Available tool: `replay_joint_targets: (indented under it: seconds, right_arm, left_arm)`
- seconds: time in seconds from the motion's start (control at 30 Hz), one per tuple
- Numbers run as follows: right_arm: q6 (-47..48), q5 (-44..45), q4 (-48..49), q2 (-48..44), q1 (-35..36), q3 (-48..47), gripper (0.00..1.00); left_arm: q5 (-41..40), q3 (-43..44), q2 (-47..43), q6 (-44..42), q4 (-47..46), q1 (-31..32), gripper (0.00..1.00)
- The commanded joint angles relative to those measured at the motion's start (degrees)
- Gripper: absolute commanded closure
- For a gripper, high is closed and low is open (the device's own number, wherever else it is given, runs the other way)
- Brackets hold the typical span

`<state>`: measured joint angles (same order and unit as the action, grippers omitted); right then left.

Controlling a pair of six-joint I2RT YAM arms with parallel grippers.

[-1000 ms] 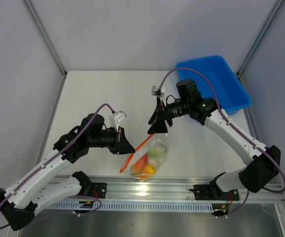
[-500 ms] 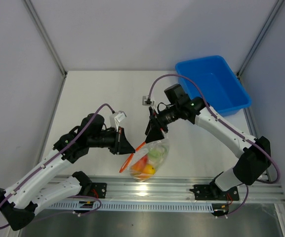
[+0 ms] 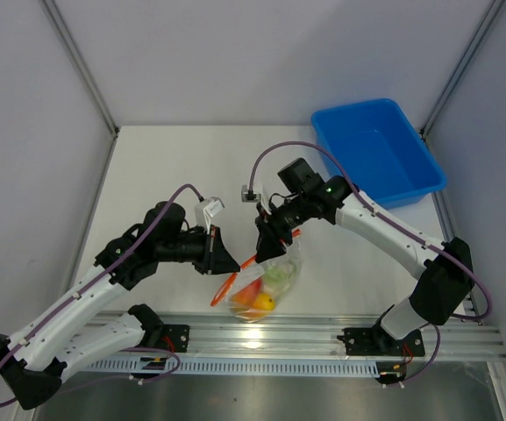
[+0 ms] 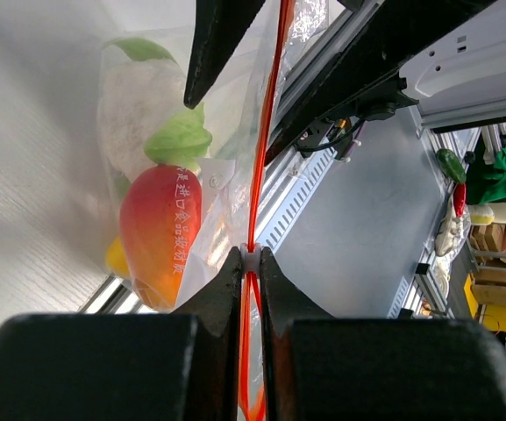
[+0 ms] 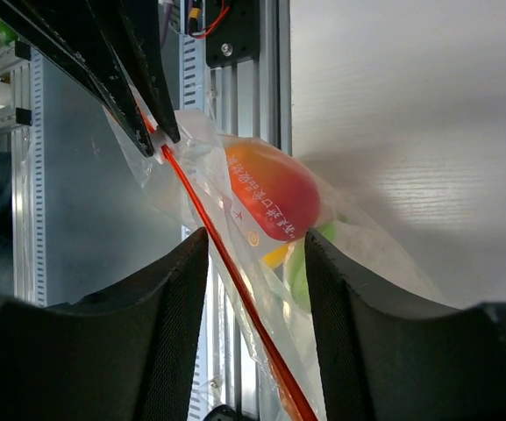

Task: Place the food in the zip-top bag and seal the zipper
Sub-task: Zip the zipper food storage bag at the center of the board.

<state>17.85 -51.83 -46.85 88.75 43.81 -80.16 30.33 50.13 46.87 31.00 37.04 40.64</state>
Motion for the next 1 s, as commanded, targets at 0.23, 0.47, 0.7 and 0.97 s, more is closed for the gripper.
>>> replay_joint_targets:
  seconds: [0.23,0.47,0.7,0.97]
  right_arm:
    - [0.70,3.58,-0.88,-0.16,0.40,-2.46,0.99]
    - [-3.25,9.03,2.46,-1.20,0.05,-0.97,1.00]
    - [-8.87,14.03,7.99,-5.50,-2.76,3.51,1.00]
    - [-14.85,20.89,13.45,-11.31,-5.93,9.93,1.00]
  left_arm:
    - [-0.79,2.08,0.41,-0.24,0.93,0.05,0.99]
    - [-4.75,1.99,-1.52,-0.24,3.92,0.05,0.99]
    - [-8.09,3.04,-2.92,-0.24,6.73,0.05,0.99]
    - [-10.72,3.04,-3.89,0.02,8.58,0.05,0.99]
